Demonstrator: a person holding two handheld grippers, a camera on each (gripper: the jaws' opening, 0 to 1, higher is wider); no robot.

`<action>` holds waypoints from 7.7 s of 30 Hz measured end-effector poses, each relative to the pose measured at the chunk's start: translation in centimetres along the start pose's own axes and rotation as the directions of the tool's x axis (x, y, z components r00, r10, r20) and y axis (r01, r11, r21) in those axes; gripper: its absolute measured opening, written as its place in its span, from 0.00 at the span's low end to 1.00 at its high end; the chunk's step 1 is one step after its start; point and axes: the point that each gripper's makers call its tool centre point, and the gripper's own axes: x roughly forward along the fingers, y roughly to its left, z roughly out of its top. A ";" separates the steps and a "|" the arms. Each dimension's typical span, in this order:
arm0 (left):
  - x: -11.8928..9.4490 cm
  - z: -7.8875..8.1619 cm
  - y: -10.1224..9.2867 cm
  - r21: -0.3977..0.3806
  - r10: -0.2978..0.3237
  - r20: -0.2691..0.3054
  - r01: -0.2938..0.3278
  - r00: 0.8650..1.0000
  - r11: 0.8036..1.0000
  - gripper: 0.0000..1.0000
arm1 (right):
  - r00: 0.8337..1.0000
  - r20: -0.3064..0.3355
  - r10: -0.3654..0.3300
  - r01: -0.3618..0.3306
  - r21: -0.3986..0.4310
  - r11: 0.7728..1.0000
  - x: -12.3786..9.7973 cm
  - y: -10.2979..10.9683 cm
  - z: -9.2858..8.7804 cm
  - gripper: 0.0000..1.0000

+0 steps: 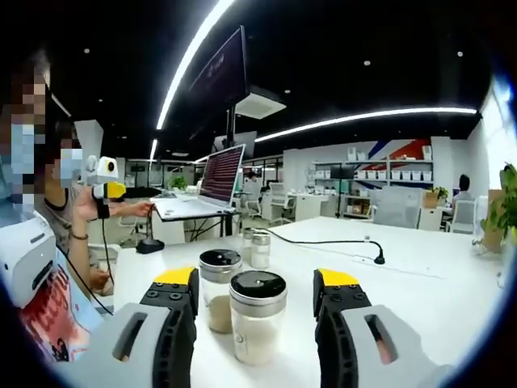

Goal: Rotate the seasoning bottle until the label or dispensing opening points toward the visible target arrow and the bottle remains upright within the marked orientation range

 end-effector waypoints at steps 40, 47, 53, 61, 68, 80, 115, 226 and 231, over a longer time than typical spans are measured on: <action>6.1 -0.2 -1.5 0.099 -0.136 0.074 0.128 0.988 0.987 0.67 | 0.963 0.075 -0.260 0.257 0.043 0.965 -8.0 -4.9 2.2 0.59; 8.5 -0.5 0.5 0.036 -0.130 0.064 0.128 0.989 0.991 0.74 | 0.953 0.067 -0.295 0.292 0.051 0.955 -9.1 -5.4 2.0 0.60; 10.0 -0.9 1.1 0.066 -0.128 0.057 0.124 0.990 0.990 0.77 | 0.950 0.071 -0.304 0.300 0.056 0.952 -9.3 -5.6 2.0 0.60; 12.1 -1.3 1.3 0.086 -0.148 0.045 0.143 0.988 0.986 0.79 | 0.951 0.066 -0.302 0.299 0.054 0.953 -9.3 -5.5 2.0 0.60; 14.5 -3.5 3.2 0.068 -0.125 0.002 0.125 0.992 0.990 0.74 | 0.954 0.065 -0.294 0.290 0.056 0.955 -9.2 -5.3 1.9 0.60; 17.5 -6.9 7.1 0.062 -0.047 -0.056 0.051 0.997 0.997 0.66 | 0.956 0.057 -0.286 0.282 0.066 0.957 -9.1 -5.3 1.7 0.60; 21.9 -14.2 10.2 0.080 0.155 -0.224 -0.141 0.962 0.987 0.55 | 0.956 0.064 -0.286 0.282 0.064 0.957 -9.7 -5.3 2.0 0.60; 10.8 -13.8 -1.2 0.033 -0.169 -0.190 0.179 0.967 0.983 0.33 | 0.968 0.033 -0.248 0.245 0.068 0.967 -8.6 -4.2 1.2 0.57; 10.5 -14.8 -1.9 0.010 -0.185 -0.203 0.191 0.961 0.982 0.33 | 0.968 0.034 -0.247 0.245 0.063 0.967 -8.6 -4.0 1.2 0.57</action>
